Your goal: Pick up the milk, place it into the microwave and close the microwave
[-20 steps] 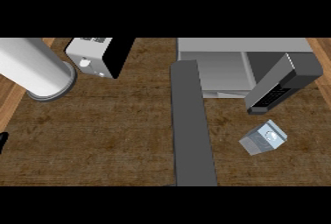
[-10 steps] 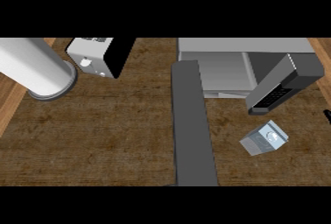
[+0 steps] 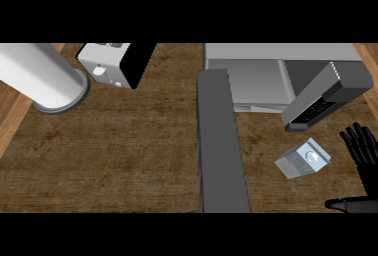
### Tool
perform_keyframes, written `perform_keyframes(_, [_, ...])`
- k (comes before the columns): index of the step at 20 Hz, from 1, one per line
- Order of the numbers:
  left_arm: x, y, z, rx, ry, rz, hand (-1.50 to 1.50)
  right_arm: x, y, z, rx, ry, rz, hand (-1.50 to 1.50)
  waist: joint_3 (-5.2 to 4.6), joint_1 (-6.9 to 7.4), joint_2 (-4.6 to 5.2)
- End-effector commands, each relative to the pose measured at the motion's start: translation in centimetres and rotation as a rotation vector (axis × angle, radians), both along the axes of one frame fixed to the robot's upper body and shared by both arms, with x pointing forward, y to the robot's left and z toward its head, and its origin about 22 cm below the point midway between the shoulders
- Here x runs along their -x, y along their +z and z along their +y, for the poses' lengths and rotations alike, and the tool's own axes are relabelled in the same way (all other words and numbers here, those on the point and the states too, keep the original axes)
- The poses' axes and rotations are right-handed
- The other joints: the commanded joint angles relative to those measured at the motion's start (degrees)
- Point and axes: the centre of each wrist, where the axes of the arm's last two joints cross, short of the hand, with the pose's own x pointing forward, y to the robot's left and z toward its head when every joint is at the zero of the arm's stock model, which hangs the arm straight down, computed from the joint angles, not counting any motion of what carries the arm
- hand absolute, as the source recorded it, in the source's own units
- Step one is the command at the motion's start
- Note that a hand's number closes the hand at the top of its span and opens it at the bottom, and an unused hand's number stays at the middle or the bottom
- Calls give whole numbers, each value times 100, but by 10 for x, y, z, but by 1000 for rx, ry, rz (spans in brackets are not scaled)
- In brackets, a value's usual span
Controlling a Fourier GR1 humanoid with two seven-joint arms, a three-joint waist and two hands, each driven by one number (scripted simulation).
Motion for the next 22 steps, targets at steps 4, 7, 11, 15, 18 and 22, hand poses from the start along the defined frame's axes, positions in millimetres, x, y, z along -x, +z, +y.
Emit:
perform_keyframes(4, [12, 10, -5, 7, -40, -68, -150, -10, -42, -13, 46, 36, 16, -150, 4, 34, 10])
perform_keyframes(7, [20, 15, 12, 14, -46, -60, -150, -6, -63, 6, 113, 26, 11, -150, 3, 36, 4])
perform_keyframes(11, [28, 15, -3, 13, -69, -58, -150, -12, -66, -12, 111, 8, 11, -150, 10, 77, 10])
perform_keyframes(15, [14, 9, 14, 29, -42, -52, -150, -18, -78, -3, 75, 39, 12, -150, 14, 45, 31])
perform_keyframes(18, [27, 10, 8, 35, -70, -54, -150, -16, -92, 17, 43, 40, 17, -150, 16, 107, 18])
perform_keyframes(22, [21, 9, 12, 25, -58, -73, -150, -18, -94, 16, -13, 48, 5, -150, 26, 110, 42])
